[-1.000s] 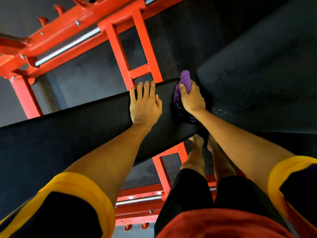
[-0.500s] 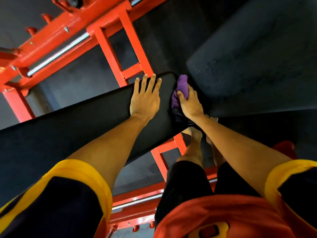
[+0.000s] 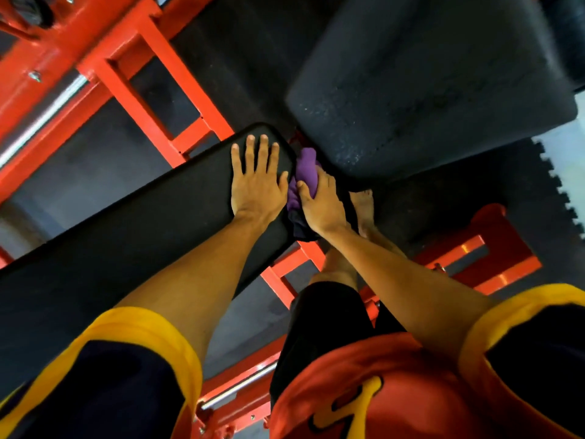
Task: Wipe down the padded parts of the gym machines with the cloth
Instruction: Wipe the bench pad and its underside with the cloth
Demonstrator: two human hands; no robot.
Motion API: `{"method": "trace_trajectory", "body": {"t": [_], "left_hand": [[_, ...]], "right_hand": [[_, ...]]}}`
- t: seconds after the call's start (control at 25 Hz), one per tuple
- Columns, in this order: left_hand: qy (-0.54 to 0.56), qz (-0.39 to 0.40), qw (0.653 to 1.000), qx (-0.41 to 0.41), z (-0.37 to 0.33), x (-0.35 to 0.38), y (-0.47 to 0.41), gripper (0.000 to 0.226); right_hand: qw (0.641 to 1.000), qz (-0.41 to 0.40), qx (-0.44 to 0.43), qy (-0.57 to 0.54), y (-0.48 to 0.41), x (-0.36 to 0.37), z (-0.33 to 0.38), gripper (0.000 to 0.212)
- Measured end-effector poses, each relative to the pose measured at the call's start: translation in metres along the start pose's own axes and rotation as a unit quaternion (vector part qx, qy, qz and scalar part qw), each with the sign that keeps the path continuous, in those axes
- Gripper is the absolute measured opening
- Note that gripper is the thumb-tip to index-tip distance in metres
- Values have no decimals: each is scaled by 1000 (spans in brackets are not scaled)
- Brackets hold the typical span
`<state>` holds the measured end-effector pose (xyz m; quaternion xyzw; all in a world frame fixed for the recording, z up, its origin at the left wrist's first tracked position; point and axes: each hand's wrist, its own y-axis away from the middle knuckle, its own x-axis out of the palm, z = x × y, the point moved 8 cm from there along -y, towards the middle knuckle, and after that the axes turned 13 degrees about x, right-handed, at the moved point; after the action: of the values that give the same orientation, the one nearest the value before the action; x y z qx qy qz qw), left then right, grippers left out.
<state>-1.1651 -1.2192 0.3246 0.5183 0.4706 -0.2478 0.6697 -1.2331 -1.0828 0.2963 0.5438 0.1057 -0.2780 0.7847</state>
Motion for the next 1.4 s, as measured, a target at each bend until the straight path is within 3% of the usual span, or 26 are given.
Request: {"method": "trace_trajectory", "body": {"t": [0.08,0.16,0.36,0.48,0.72,0.92,1.04,1.2,1.32,1.4], "left_hand": [[1,1,1000,-7,0,0,-1,66],[2,2,1000,-10,0,1,-1,67],[10,-5,1000,-8,1,1,0,66],[0,-8,1000,-6,1,0,1,66],[1,-17,1000,-4,3,1,0,66],[-2,-11,1000,-4,1,0,0,67],[8,-12,1000,-9,2,0,0,67],[9,-6,1000,-8,2,0,-1,67],[25,6,1000,-8,2,-4,0,65],[52,4,998,-28,1,-8,-3,62]], "right_hand": [[999,-16,-29,25,26,5,-7,68],[1000,-26,-2,15,45,9,-17,73],[965,-49,216,-141,22,8,-34,61],[934,-22,292,-205,16,8,-42,58],[947,8,267,-180,60,24,-19,75],[918,34,346,-191,8,10,-36,70],[959,49,264,-88,14,-2,-27,64],[997,11,23,66,33,-33,7,67],[959,-77,-163,221,43,-46,44,72],[917,-132,-213,310,37,-52,56,78]]}}
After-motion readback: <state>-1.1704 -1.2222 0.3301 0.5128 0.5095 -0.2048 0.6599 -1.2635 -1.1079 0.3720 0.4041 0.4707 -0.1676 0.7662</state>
